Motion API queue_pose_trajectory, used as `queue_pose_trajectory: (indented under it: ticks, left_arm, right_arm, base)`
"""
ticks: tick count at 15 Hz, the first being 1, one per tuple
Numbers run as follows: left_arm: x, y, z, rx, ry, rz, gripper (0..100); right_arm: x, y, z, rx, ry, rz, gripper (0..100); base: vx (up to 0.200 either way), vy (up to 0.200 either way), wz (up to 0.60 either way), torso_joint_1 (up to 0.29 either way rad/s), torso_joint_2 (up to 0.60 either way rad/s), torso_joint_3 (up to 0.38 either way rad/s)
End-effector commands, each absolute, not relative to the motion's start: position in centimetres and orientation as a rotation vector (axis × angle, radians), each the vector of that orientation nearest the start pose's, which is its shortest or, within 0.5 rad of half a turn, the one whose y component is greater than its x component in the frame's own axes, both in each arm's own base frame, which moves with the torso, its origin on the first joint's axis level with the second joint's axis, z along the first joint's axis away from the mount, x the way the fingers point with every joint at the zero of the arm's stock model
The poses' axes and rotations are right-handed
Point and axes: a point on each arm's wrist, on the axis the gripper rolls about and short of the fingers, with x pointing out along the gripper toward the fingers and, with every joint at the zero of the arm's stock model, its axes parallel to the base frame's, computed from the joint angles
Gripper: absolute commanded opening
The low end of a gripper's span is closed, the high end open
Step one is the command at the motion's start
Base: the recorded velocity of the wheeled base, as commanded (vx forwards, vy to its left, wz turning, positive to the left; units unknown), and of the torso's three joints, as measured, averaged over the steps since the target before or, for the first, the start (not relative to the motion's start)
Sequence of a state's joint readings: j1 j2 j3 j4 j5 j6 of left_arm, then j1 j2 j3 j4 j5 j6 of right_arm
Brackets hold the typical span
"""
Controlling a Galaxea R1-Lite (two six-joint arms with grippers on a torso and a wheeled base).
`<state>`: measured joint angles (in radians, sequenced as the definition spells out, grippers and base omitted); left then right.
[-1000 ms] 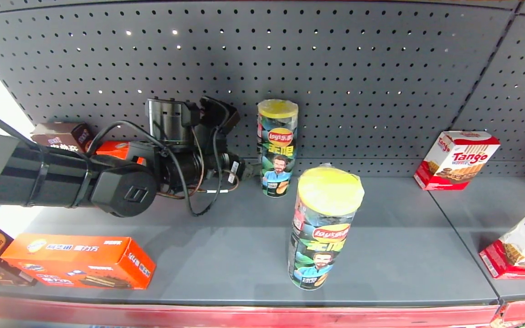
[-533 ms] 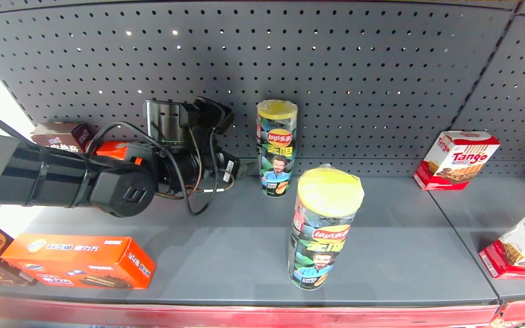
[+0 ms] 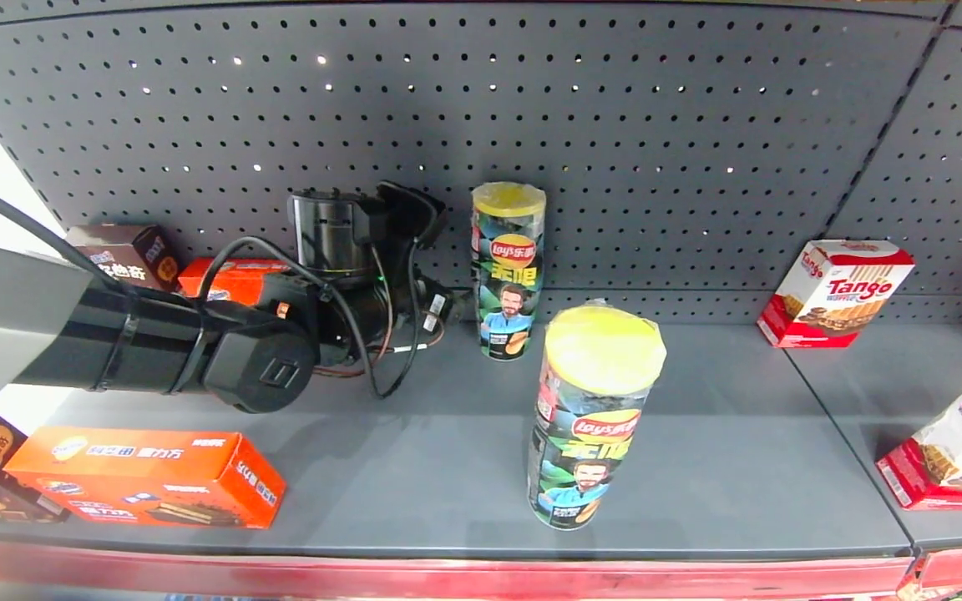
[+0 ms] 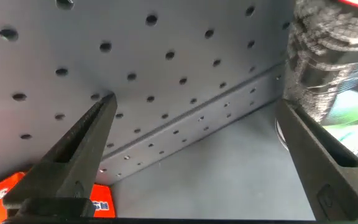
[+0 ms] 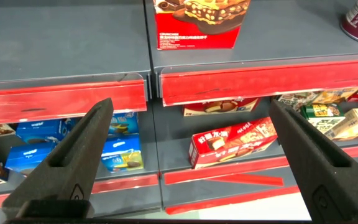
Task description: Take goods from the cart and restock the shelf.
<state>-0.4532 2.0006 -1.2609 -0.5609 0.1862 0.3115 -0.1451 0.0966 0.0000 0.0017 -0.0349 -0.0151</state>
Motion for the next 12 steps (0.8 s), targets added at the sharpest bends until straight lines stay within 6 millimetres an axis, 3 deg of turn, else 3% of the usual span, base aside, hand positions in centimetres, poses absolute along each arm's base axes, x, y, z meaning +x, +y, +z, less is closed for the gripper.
queue_pose_trajectory:
  ticks: [1,12]
  left_arm:
    - [36.5,-18.2,18.6,0.373,0.137,-0.302,100]
    - [36.6,-19.3,17.8,0.371,0.148,-0.323,100]
  right_arm:
    - [-1.5,0.1,7.7,-0.010,0.101,-0.180,100]
    - [-1.5,0.1,7.7,-0.010,0.101,-0.180,100]
  base:
    - [0.000,0.000,0.00,0.000,0.00,0.000]
    - [0.000,0.000,0.00,0.000,0.00,0.000]
